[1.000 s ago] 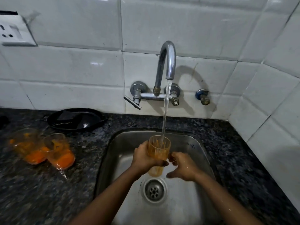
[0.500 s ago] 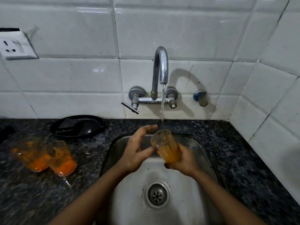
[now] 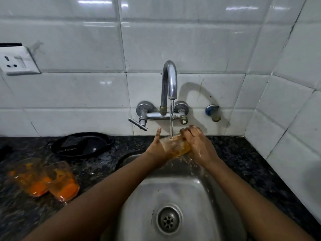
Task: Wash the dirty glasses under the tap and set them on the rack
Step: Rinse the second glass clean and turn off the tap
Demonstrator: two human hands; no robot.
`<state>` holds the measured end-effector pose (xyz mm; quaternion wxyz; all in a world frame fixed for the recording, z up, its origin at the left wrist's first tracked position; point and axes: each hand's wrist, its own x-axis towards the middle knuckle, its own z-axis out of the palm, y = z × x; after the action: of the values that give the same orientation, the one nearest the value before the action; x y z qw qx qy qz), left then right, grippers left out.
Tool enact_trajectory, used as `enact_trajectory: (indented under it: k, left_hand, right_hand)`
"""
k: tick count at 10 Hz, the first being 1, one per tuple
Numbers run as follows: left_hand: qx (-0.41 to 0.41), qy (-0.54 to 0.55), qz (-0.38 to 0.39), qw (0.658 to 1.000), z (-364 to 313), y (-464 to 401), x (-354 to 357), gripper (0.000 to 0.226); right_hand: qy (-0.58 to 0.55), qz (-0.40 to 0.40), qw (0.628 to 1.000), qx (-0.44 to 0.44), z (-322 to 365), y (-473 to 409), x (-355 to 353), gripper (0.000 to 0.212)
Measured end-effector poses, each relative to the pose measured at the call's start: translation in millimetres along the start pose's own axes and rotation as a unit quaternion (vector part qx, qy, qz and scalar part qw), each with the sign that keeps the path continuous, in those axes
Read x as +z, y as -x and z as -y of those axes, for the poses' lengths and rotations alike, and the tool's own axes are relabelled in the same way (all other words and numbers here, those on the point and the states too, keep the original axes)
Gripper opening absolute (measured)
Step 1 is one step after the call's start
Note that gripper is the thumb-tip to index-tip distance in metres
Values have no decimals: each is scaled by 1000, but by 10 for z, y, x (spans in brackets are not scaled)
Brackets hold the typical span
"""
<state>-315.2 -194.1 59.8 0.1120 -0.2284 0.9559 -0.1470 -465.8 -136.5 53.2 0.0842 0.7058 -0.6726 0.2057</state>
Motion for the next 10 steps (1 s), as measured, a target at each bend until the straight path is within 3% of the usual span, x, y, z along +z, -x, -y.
enact_trajectory:
  k: [1,2,3,4,5,6,7,8,9,10]
  left_hand:
    - [-63,437,71,895,-79,56,-116,56]
    - [-59,685,40,725,29,252,-194,52]
    - [-83,787,-7,611,129,331,-41,40]
    - [-105,898,-58,423,51,272,-10,24]
    - [-30,958,-64,277,-71,156,-116,28]
    - [-8,917,-31,397,-116,49,-175,27]
    - [37,484,-58,873,-120,-85,-255,25]
    - [30,205,-15,978,-179,-264,-248,30]
    - [37,266,-19,963,-69,-356,-166,29]
    - [9,664,40,747,134,-294,-124,21]
  right_hand:
    - [5,19,1000,-21,-63,-56,-46,71]
    - [-25,-13,1000,-9,-102,10,-31,67]
    - [-19,-42,999,-11,-122,30,-44,57]
    - [-10,-62,998,-14,-100,9,-15,58]
    - [-36,-54,998,-9,-42,-7,63,60]
    - [-74,-15,997,-7,-87,-20,115,67]
    - [-93,32,995,-25,-114,-10,172,75]
    - [-110,23,993,-23,-70,5,252,76]
    - [-125,-2,992,15,-55,23,261,79]
    - [-133,-31,988,72,-33,45,293,76]
